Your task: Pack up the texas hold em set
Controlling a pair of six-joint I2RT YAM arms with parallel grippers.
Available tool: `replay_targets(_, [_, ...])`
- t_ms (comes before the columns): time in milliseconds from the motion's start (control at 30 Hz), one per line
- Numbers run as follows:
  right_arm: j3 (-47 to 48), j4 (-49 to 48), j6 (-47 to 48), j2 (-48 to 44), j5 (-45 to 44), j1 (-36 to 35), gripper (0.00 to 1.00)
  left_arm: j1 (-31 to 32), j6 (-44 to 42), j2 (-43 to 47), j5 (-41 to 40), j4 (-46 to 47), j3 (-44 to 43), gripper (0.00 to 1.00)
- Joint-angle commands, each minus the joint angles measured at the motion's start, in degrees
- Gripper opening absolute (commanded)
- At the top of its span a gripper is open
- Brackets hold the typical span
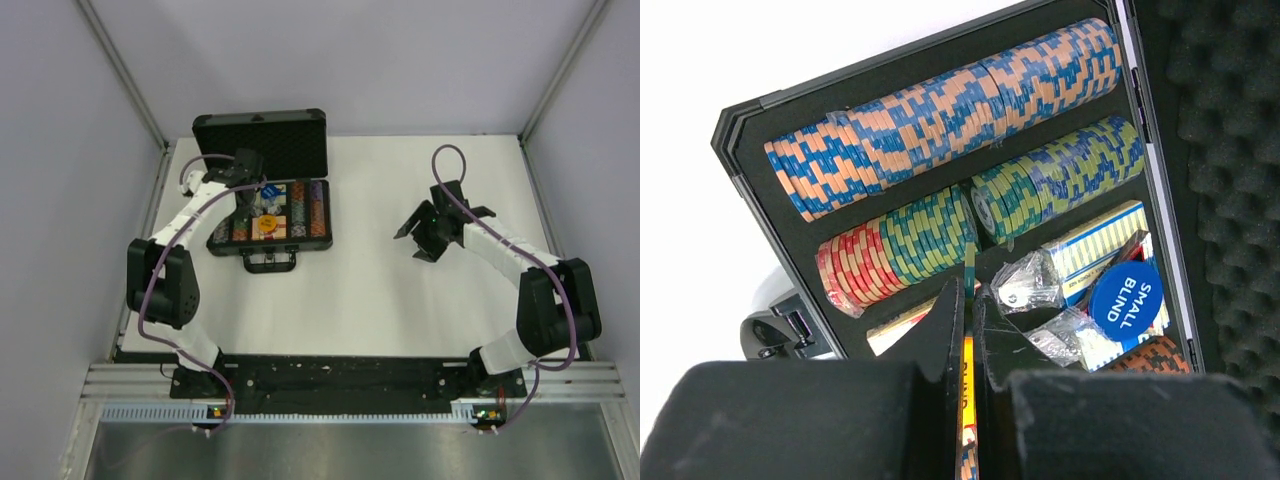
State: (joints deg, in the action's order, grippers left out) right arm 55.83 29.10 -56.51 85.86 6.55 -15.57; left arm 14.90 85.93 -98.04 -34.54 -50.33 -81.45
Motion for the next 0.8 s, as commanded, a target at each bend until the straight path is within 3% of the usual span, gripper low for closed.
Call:
replay_targets(0, [0.33,-0.19,1.23,-1.49,-0.57,0.63,0.68,-0.48,6.18,-1.54,-0.61,0.04,-1.0,0.0])
replay_targets(767, [0.5,0.34,1.67,-0.96,-0.92,1.42,0.66,-2.41,6.97,-6.2,1.67,3.13,-1.52,0.01])
